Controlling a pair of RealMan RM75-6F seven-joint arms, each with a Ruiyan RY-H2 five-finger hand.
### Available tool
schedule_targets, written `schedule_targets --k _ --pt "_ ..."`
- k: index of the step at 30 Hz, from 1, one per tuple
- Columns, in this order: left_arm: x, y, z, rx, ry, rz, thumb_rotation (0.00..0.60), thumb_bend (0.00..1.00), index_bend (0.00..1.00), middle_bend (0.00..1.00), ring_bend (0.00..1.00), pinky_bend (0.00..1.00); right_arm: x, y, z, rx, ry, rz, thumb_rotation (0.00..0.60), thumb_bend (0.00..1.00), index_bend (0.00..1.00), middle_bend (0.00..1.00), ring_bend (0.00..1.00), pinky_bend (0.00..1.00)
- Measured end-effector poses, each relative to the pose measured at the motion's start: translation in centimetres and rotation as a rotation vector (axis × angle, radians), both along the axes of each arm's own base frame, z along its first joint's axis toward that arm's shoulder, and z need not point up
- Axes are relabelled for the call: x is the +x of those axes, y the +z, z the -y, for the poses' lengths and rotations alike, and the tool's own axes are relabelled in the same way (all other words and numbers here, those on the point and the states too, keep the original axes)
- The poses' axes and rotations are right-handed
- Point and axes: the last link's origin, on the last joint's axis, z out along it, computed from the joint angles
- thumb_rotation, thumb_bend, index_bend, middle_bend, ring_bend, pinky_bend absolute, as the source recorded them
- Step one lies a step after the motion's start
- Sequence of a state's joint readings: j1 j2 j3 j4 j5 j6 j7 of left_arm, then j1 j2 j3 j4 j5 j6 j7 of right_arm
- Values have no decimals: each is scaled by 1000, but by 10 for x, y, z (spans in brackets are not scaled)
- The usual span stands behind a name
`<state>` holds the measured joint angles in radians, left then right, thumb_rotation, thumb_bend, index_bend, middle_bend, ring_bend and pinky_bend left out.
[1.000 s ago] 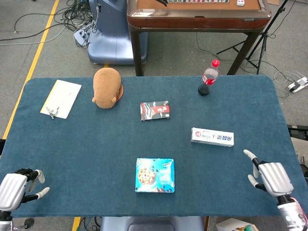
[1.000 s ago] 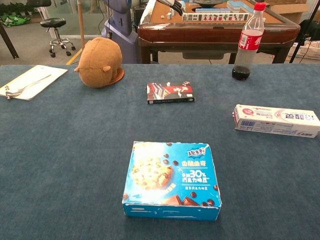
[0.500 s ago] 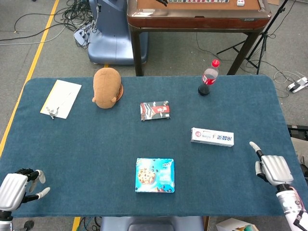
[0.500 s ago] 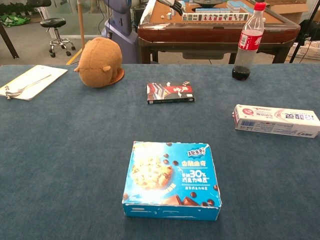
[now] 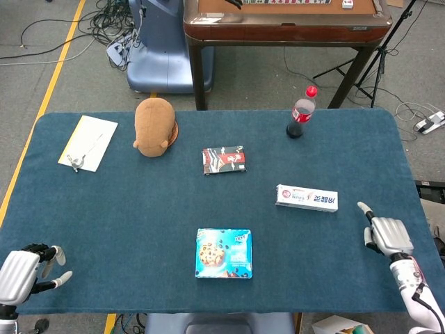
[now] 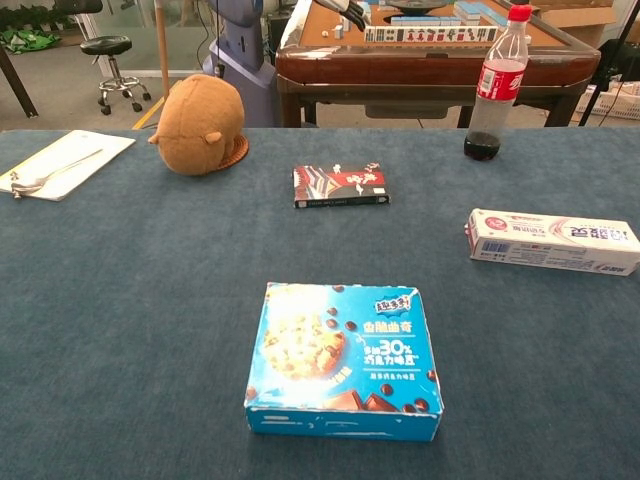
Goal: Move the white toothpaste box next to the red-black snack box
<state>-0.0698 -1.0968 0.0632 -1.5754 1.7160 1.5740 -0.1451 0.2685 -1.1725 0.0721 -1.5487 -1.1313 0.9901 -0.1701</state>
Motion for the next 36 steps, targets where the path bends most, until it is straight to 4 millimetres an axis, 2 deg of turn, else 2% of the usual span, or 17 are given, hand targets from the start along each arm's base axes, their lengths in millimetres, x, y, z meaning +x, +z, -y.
schedule_targets --k 15,36 --pt "-1 3 1 7 6 11 600 96 632 845 586 536 -7 -18 24 68 -66 -27 600 822 90 1000 1000 988" --pt "-2 4 1 9 13 13 600 96 632 845 586 536 3 -37 38 119 -43 -25 600 833 90 1000 1000 988"
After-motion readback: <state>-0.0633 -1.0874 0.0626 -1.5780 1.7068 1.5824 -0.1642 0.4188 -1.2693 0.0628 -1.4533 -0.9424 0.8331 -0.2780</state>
